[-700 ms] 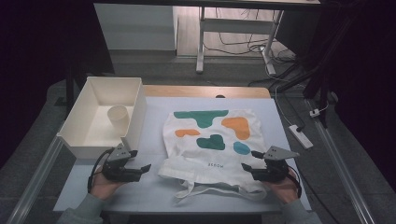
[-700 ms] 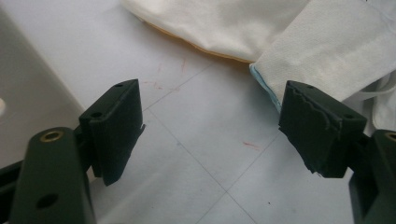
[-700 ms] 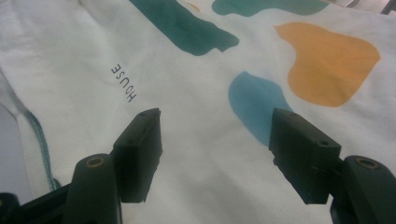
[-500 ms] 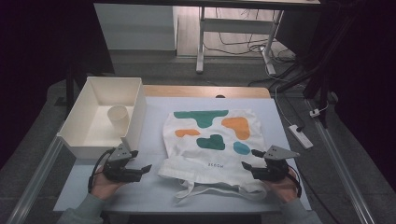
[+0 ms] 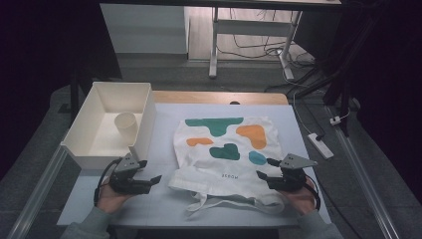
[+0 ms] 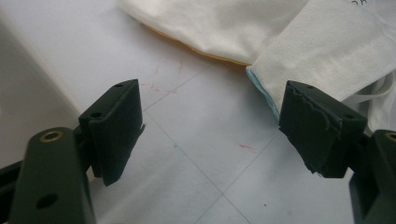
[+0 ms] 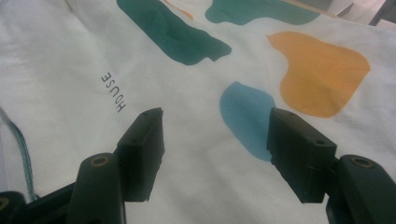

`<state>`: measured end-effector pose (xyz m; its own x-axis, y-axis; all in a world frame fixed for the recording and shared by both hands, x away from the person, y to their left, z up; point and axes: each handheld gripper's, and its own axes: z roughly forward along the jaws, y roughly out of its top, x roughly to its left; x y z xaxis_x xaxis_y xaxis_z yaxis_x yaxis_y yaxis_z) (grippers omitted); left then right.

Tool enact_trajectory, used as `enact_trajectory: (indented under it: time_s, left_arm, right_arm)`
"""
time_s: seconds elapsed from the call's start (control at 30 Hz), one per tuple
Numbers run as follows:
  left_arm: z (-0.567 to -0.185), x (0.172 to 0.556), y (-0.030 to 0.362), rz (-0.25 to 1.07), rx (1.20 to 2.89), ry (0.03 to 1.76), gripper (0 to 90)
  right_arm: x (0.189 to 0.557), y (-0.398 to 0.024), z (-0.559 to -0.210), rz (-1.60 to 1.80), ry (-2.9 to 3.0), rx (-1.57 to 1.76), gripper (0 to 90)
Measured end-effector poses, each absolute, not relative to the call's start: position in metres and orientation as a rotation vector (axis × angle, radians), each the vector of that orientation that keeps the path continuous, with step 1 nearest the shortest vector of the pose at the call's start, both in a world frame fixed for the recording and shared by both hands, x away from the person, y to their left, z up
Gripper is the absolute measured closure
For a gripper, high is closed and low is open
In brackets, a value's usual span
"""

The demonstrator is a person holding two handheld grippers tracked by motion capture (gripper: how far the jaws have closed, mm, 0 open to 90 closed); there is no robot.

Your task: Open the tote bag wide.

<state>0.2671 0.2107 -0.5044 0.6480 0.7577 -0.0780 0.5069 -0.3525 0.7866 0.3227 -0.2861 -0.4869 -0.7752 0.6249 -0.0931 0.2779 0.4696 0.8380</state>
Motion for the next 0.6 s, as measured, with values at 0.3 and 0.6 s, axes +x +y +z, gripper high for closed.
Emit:
enact_trajectory:
  time_s: [0.3,0.6]
  left_arm:
    - [-0.503,0.266,0.203,0.396,2.058,0.954,21.8]
    - [-0.486,0.263,0.184,0.44,2.078,0.869,21.6]
  right_arm:
    - [0.32,-0.287,-0.486,1.224,2.335,0.757,36.9]
    - [0.322,-0.285,-0.485,1.246,2.34,0.746,37.0]
